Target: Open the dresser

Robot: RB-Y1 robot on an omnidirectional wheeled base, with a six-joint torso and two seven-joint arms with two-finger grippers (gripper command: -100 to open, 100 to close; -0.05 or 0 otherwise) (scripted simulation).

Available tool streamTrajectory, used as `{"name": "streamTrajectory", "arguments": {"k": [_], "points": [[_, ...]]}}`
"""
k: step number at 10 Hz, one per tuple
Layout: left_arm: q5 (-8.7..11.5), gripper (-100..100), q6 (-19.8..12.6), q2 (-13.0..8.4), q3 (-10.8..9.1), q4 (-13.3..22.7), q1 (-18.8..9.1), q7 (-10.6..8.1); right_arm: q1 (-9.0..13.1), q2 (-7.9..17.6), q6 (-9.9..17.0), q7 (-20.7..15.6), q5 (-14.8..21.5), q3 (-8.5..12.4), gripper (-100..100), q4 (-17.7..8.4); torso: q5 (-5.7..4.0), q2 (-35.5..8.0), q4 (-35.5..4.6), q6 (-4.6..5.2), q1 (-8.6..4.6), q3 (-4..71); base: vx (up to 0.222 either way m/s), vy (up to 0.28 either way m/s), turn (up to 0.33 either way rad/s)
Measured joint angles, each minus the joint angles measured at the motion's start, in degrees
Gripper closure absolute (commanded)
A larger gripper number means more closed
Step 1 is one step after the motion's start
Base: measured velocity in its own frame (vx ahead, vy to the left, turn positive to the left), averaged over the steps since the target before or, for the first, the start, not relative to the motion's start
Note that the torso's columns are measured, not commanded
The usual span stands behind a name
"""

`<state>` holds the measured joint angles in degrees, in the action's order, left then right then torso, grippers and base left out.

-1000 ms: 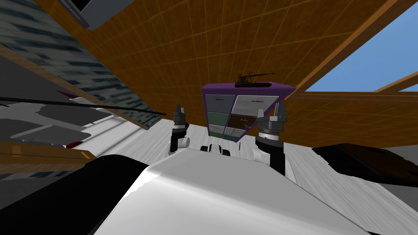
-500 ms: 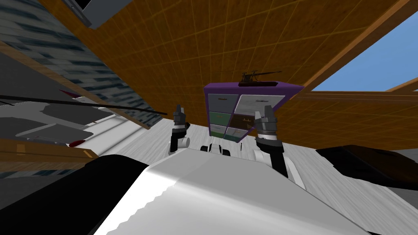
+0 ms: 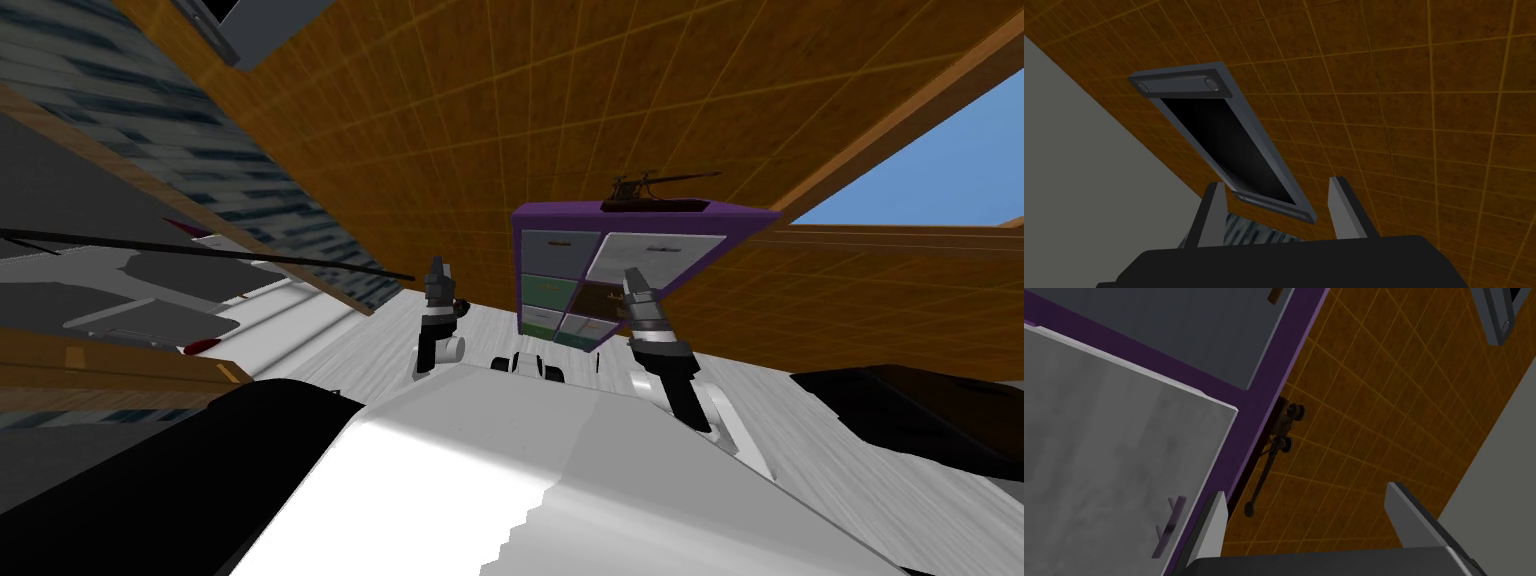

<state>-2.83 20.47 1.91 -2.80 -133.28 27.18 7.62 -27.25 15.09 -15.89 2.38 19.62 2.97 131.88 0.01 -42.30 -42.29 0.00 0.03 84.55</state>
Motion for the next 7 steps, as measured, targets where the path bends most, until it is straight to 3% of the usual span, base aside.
{"name": "streamTrajectory", "arguments": {"k": [7], "points": [[0.0,0,0.0,-0.01,-0.01,0.0,0.0,0.0,0.29,5.63,4.41,-3.26,10.19,2.34,-100,-2.41,-0.03,0.01,0.01,0.01,-0.13,0.01,0.011,0.079,0.031]]}}
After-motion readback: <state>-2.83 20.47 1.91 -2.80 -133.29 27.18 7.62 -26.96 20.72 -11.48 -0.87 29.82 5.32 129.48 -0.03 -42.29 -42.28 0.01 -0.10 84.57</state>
